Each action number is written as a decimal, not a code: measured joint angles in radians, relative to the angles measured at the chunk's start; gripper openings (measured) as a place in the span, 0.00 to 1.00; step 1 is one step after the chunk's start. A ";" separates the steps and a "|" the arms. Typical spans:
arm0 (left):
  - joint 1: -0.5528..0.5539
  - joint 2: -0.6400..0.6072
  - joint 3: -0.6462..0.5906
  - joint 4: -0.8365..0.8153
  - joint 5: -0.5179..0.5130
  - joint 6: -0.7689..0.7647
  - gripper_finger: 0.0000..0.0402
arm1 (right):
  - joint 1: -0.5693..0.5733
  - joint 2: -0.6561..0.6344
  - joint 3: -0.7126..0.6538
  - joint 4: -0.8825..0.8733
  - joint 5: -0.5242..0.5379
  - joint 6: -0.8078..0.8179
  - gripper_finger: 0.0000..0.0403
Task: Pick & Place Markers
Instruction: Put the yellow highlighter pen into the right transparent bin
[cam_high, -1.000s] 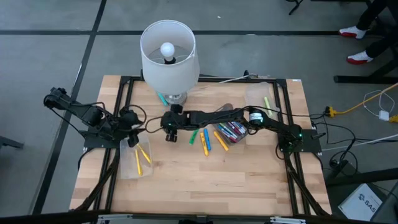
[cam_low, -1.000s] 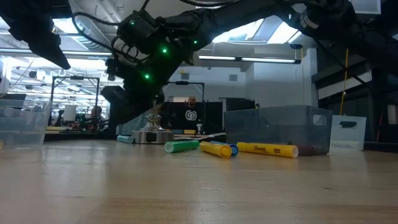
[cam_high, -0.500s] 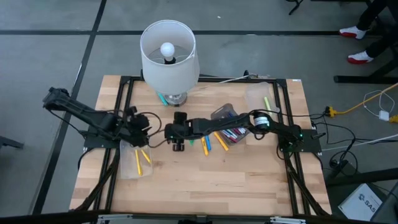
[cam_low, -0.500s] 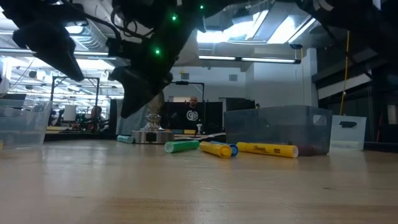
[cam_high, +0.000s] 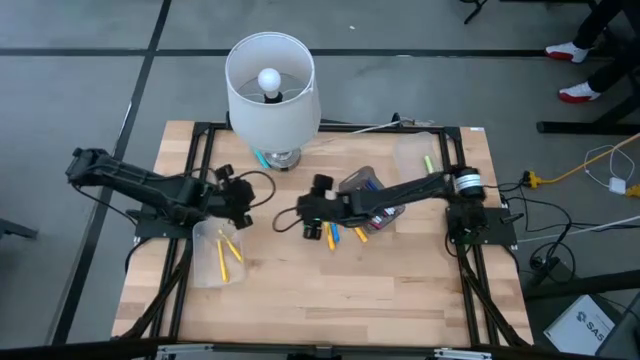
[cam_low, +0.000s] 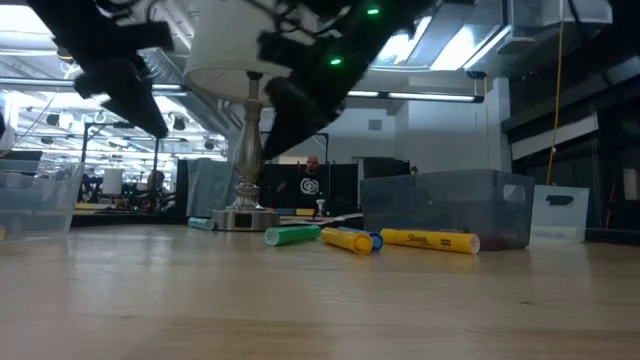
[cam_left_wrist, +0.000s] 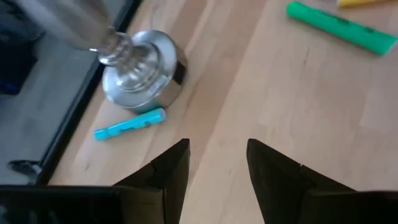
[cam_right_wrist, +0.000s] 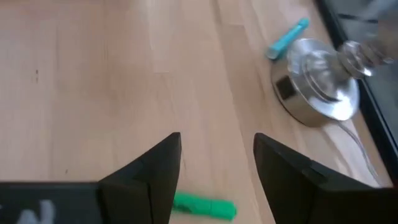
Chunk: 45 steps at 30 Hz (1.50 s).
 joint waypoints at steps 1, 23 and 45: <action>0.020 0.019 0.000 0.018 0.020 0.028 0.39 | 0.006 -0.029 -0.046 0.029 0.007 0.016 0.50; 0.272 0.464 0.000 0.355 -0.002 0.349 0.39 | 0.138 -0.466 -0.732 0.654 0.082 0.113 0.50; 0.517 0.541 0.000 0.466 0.143 0.145 0.39 | 0.138 -0.460 -0.731 0.579 0.085 0.131 0.50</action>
